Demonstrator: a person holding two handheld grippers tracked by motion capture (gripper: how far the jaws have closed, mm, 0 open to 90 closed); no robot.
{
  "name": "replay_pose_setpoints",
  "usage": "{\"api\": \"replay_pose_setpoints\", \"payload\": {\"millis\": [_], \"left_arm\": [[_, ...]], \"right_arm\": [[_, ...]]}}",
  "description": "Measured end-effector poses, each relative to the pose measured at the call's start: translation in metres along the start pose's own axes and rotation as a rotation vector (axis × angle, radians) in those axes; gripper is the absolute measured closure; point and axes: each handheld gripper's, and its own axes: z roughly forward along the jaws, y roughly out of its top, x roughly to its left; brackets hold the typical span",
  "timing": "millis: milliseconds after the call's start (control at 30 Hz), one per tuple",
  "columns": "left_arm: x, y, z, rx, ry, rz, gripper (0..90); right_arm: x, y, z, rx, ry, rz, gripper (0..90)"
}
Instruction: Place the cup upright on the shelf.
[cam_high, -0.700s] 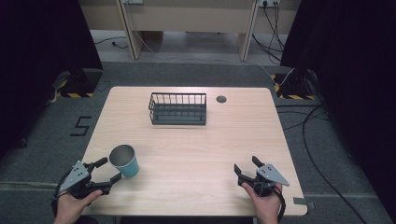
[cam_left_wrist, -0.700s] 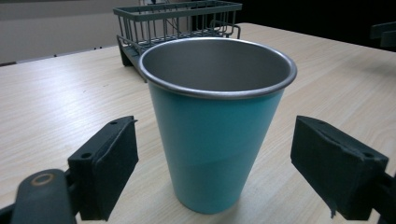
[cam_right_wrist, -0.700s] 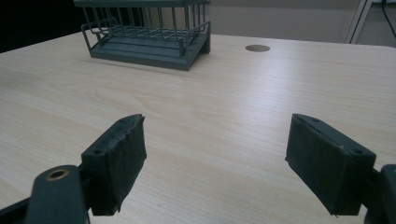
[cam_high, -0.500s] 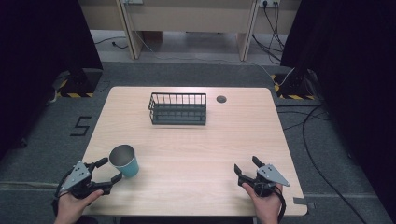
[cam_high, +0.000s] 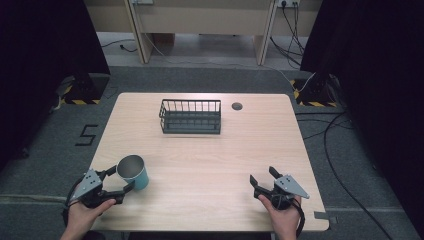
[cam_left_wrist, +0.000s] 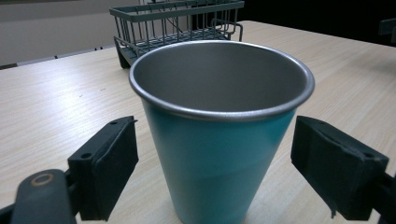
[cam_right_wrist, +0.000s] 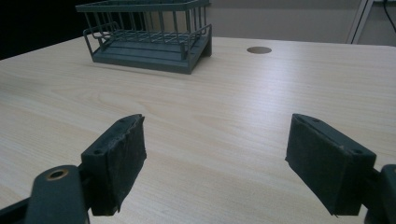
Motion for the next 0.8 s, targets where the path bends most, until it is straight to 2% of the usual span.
{"api": "replay_pose_setpoints", "payload": {"millis": [167,433,800], "left_arm": [[0.001,0.002,0.011,0.014,-0.015,0.010,14.1],[0.003,0.003,0.027,0.018,-0.034,-0.010,13.4],[0.004,0.005,0.034,0.011,-0.047,-0.004,14.5]], "right_arm": [[0.000,0.001,0.000,0.000,0.000,-0.002,20.5],[-0.001,0.000,0.000,0.000,0.002,-0.004,20.4],[-0.001,0.000,0.001,0.006,0.003,-0.003,20.4]]}}
